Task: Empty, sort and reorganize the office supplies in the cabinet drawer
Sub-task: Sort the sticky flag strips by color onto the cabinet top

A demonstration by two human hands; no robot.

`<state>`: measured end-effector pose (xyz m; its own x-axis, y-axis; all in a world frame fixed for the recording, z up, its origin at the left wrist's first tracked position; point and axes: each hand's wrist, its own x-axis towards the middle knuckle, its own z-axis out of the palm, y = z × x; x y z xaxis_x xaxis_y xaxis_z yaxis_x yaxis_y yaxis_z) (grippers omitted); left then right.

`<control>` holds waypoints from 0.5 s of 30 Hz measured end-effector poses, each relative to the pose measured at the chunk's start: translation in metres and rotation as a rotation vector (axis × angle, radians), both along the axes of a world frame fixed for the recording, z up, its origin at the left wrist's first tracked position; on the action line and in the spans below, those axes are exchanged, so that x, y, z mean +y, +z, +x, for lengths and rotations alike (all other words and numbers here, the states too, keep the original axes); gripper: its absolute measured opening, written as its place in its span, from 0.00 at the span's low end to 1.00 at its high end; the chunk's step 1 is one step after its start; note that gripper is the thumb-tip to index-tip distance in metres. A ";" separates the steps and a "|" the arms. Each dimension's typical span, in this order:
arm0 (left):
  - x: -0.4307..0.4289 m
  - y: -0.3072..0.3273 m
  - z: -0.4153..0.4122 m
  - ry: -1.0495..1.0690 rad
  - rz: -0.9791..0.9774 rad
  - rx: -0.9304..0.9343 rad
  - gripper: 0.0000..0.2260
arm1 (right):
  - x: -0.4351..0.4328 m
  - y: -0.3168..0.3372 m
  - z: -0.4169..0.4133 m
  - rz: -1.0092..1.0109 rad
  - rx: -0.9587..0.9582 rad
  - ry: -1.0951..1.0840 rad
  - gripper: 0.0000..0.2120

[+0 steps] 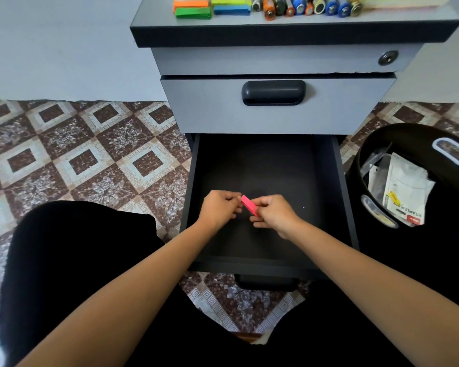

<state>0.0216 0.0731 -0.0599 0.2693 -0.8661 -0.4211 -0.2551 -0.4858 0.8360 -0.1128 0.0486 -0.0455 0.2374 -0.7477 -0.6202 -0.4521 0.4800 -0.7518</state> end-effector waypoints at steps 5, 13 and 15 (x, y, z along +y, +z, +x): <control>0.003 -0.004 -0.004 -0.051 0.005 -0.060 0.10 | -0.002 0.001 -0.001 -0.007 0.018 0.002 0.12; 0.005 -0.003 -0.009 -0.019 -0.079 -0.097 0.08 | -0.001 0.004 0.003 -0.023 0.007 0.007 0.10; 0.005 -0.002 -0.010 -0.017 -0.079 -0.070 0.06 | -0.001 0.004 0.003 -0.051 0.026 0.022 0.11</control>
